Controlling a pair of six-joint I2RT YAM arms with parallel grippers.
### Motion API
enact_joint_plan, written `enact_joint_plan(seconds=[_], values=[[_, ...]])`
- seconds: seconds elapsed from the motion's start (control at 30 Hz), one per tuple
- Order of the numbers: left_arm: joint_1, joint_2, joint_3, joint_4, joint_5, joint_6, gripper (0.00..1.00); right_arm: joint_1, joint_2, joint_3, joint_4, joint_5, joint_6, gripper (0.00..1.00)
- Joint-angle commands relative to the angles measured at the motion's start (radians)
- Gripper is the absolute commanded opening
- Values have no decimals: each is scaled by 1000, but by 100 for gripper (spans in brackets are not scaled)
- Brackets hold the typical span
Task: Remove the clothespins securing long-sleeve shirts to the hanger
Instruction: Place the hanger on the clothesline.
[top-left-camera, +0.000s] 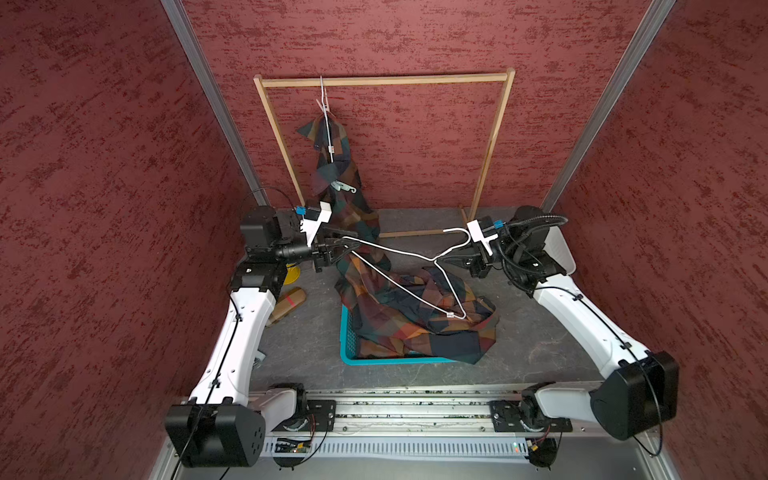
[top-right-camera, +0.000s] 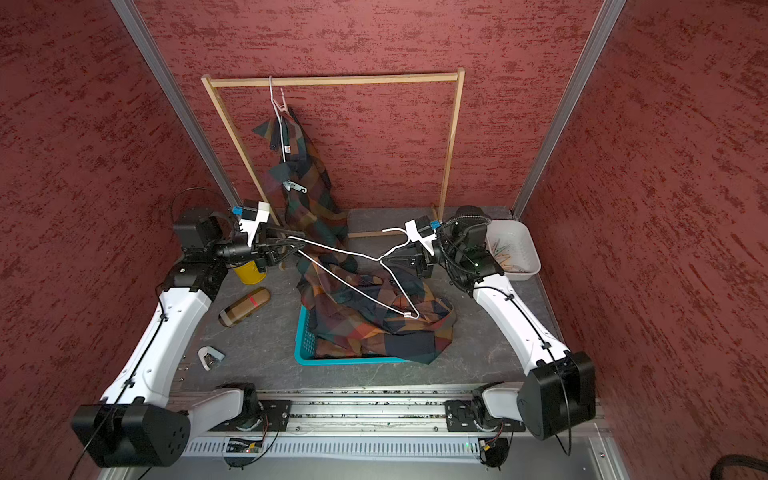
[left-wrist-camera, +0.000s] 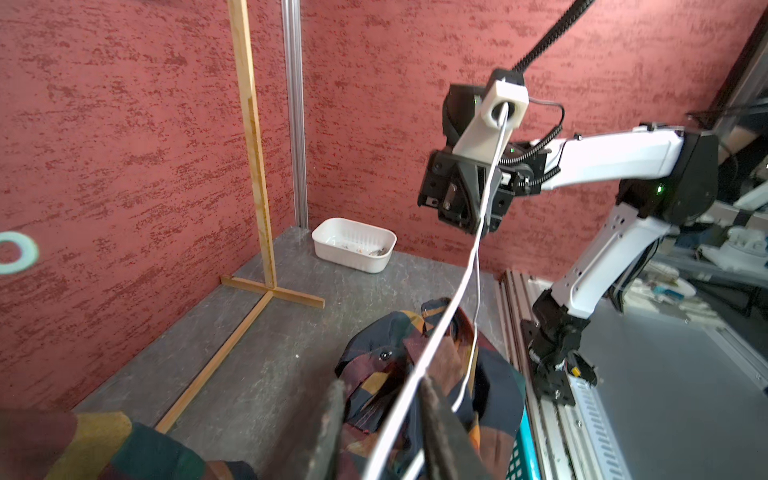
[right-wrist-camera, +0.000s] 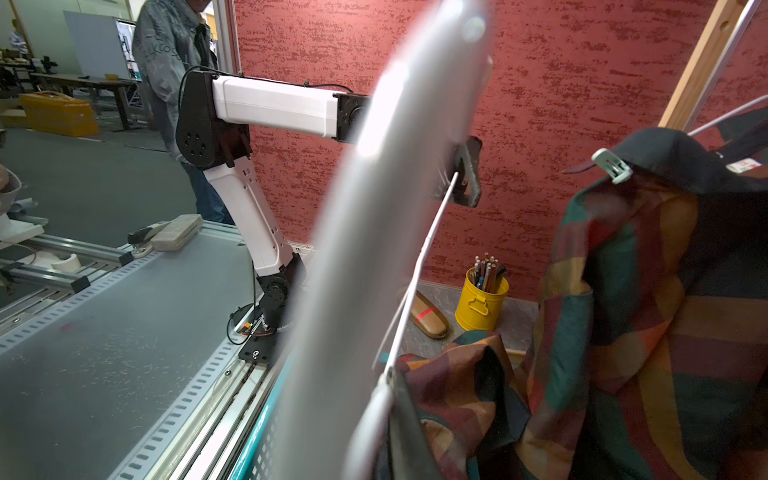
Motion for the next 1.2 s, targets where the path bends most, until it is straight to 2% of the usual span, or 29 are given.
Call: enact_joint_plan(seconds=[0.0,0.13,0.33,0.4,0.53,0.73,0.87,1.17], values=[[-10,12,19,-11,12,13,19,8,10,43,66,-36,22,0],[-15,14,19,4,11,10,0,10,21,53,100,-44,51,0],[-11,4,5,124,26,-52,0,10,55,72,103,-41,73,0],[2,-5,-17,224,39,-113,0,10,58,69,99,-31,75,1],[50,-21,-77,505,60,-318,0,3,38,46,97,21,69,23],[70,-39,-84,611,53,-391,0,-42,-1,-8,155,63,110,45],[74,-49,-87,651,53,-419,0,-95,-46,-88,273,73,194,49],[75,-73,-82,666,55,-435,0,-190,-75,-205,306,106,195,52]])
